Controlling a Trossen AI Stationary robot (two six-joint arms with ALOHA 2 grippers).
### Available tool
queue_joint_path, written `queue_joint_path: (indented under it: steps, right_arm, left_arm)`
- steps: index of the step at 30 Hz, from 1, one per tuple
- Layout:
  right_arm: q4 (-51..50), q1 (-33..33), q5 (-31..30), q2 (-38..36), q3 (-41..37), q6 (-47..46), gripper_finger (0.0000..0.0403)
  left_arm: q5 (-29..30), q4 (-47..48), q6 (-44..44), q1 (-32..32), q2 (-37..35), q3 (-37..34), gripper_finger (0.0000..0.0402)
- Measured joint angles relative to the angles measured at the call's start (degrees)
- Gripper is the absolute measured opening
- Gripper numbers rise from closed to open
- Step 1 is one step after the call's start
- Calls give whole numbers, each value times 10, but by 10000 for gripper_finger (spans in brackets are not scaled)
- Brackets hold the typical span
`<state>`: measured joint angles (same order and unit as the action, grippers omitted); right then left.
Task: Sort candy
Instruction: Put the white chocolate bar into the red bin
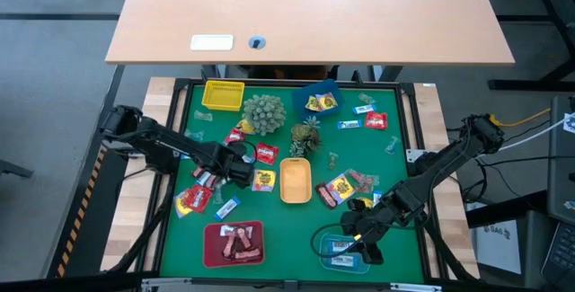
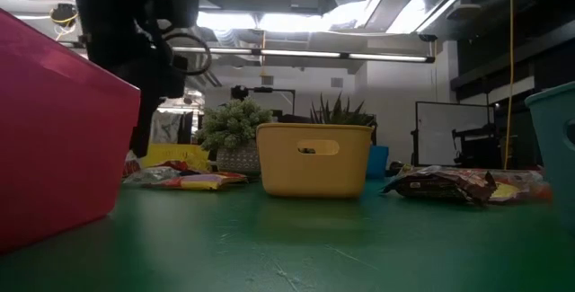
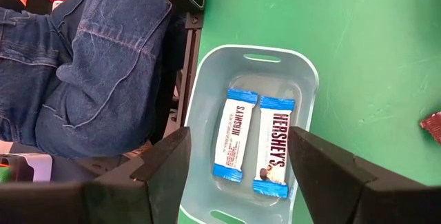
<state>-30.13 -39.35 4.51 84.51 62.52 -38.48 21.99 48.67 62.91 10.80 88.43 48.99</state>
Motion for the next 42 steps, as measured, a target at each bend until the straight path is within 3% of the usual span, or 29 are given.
queue_joint_path:
  steps: [12, 29, 42]
  right_arm:
    - [-1, 0, 0, 0, 0, 0, 243]
    - [2, 0, 0, 0, 0, 0, 243]
    - [-3, 46, 12, -1, 14, 9, 243]
  left_arm:
    - [-33, -27, -5, -3, 13, -31, 165]
    - [-37, -30, -5, -3, 13, -31, 11]
    - [-47, -33, -7, -3, 11, -31, 0]
